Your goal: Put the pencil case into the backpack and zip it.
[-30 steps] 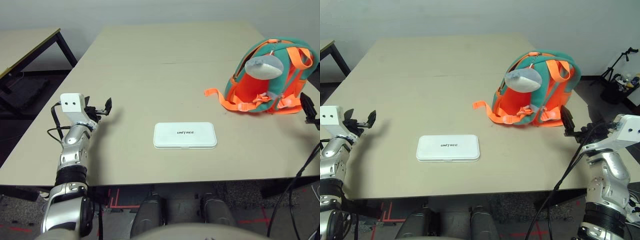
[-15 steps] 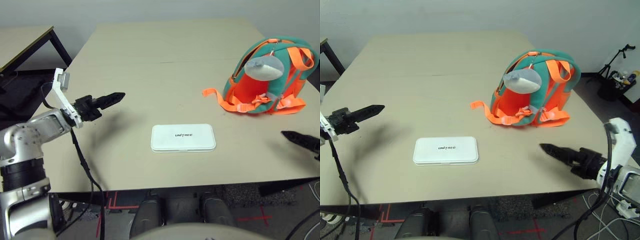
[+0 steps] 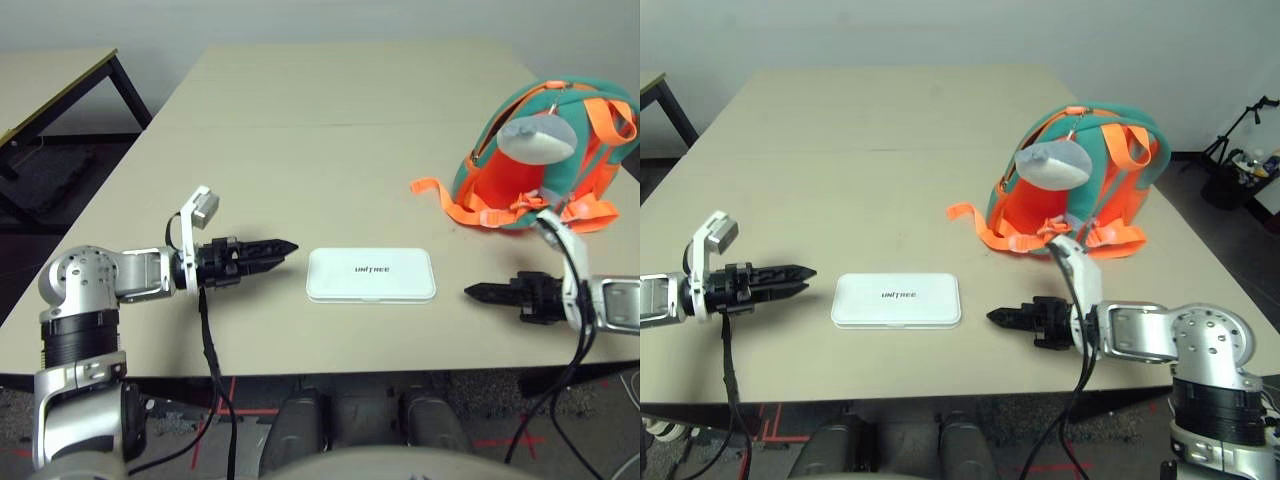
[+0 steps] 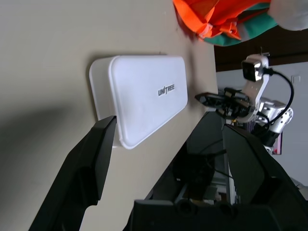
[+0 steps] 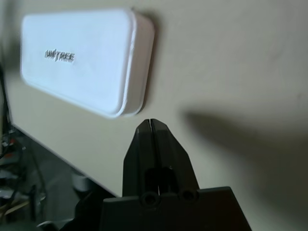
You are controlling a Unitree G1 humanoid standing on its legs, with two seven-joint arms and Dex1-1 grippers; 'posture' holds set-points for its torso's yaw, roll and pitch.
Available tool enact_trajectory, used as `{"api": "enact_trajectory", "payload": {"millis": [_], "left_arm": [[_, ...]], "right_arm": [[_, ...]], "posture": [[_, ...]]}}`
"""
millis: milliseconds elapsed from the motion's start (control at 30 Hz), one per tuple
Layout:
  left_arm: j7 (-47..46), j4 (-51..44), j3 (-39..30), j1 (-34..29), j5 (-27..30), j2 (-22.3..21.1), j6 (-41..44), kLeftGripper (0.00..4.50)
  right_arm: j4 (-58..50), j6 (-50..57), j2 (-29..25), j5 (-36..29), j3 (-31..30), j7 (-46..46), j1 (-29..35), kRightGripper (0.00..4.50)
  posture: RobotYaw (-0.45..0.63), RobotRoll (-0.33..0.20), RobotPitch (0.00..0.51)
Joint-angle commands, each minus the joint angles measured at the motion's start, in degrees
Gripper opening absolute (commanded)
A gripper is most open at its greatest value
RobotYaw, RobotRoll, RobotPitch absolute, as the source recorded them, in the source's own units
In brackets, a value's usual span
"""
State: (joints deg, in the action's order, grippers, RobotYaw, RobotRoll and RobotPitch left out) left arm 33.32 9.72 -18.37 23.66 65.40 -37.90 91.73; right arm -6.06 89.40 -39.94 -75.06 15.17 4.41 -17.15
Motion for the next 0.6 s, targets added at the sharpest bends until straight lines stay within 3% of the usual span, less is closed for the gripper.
{"api": "enact_trajectory", "payload": {"millis": [33,367,600], "left_arm": [[1.1,2.2,1.9,0.9,-2.4,-0.4,0.8,4.5],[6.5,5.0,9.1,1.2,-6.7,0.0,0.1,4.5],[9.9,6.7,13.2,1.7,-11.0,0.8,-3.5,4.5]], "right_arm": [[1.2,1.4,1.5,3.9,-0.4,-1.7,-1.8,0.04],[2.1,2.1,7.7,12.7,-0.5,-1.4,-6.1,0.04],[1.0,3.1,10.8,15.2,-2.3,0.2,-7.0,0.04]], "posture": [[0.03,0.0,0.058],[0.04,0.0,0.054],[0.05,0.0,0.052]]}}
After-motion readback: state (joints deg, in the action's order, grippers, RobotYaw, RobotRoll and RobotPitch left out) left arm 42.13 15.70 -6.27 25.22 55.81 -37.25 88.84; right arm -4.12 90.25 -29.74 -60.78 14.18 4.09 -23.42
